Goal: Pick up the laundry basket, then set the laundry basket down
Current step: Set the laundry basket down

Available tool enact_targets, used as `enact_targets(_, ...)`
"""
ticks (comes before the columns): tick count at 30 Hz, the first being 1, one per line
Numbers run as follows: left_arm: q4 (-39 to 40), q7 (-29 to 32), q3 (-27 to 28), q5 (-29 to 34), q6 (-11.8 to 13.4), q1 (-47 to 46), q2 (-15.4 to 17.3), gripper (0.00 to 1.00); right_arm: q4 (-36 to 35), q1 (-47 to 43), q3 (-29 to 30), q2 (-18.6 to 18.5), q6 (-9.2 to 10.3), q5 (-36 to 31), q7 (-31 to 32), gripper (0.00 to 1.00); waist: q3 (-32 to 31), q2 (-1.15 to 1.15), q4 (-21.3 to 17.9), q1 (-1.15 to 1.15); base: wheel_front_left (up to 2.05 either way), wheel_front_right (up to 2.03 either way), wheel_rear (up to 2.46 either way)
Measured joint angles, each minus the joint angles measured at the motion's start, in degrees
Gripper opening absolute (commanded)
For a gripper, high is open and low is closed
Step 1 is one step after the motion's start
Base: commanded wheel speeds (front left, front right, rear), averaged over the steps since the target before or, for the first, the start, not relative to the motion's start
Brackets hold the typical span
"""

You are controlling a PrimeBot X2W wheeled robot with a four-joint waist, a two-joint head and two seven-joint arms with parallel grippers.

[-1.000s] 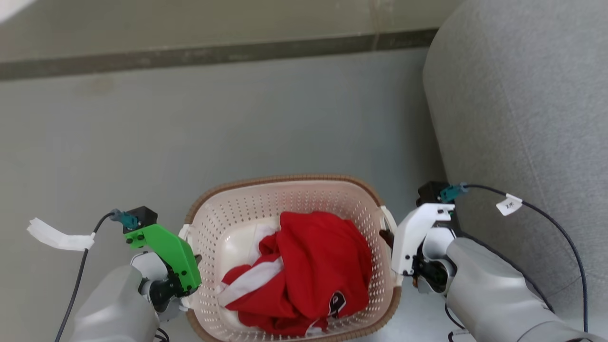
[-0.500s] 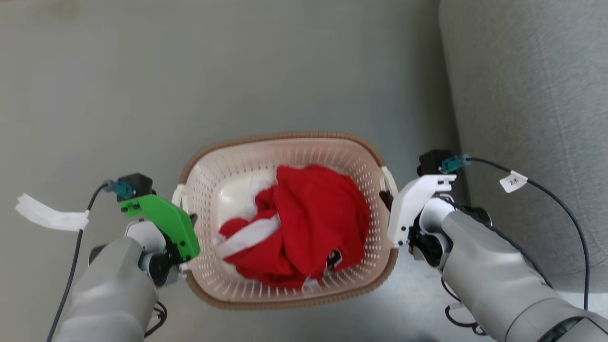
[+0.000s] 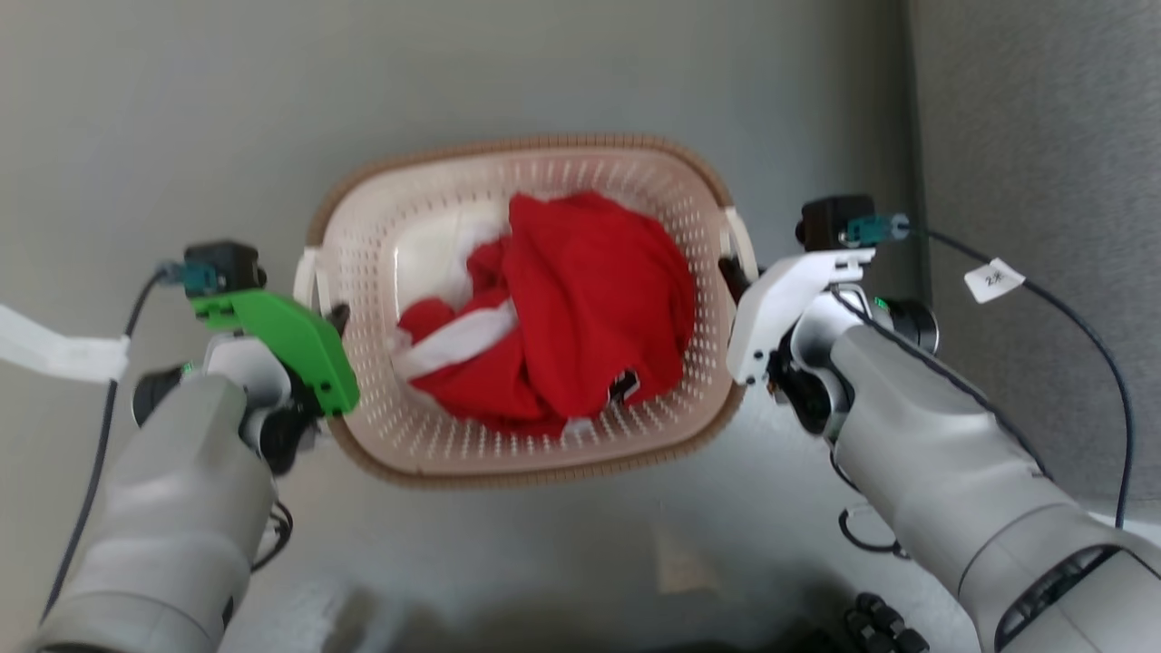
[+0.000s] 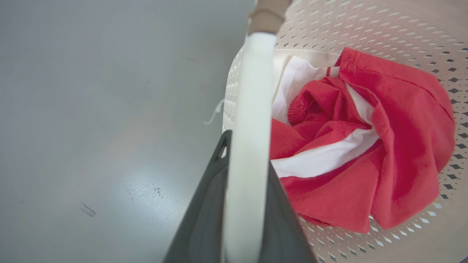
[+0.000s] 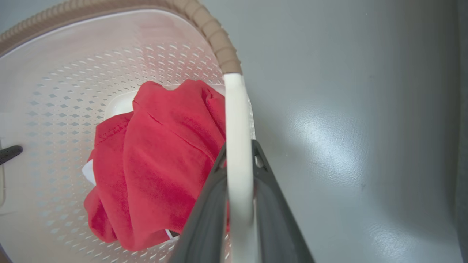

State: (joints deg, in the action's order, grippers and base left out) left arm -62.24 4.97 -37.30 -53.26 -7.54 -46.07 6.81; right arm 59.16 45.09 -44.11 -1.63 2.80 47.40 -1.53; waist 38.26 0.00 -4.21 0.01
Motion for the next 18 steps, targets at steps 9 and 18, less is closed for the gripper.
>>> enact_targets(9,0.45,-3.07,-0.04,1.07,0.0,-3.81,0.2,0.0,0.44,3.56,0.15,-0.05,0.88,-1.04,-3.05,0.0,6.89,0.0,0.34,0.0,0.0,0.0,0.0)
enact_targets(18,-0.15,-4.1,-0.46,1.05,-0.01,-3.84,-0.32,0.0,1.7,3.73,-0.15,0.01,0.91,-0.98,-4.08,0.0,10.09,0.0,0.98,0.0,0.0,0.0,0.0)
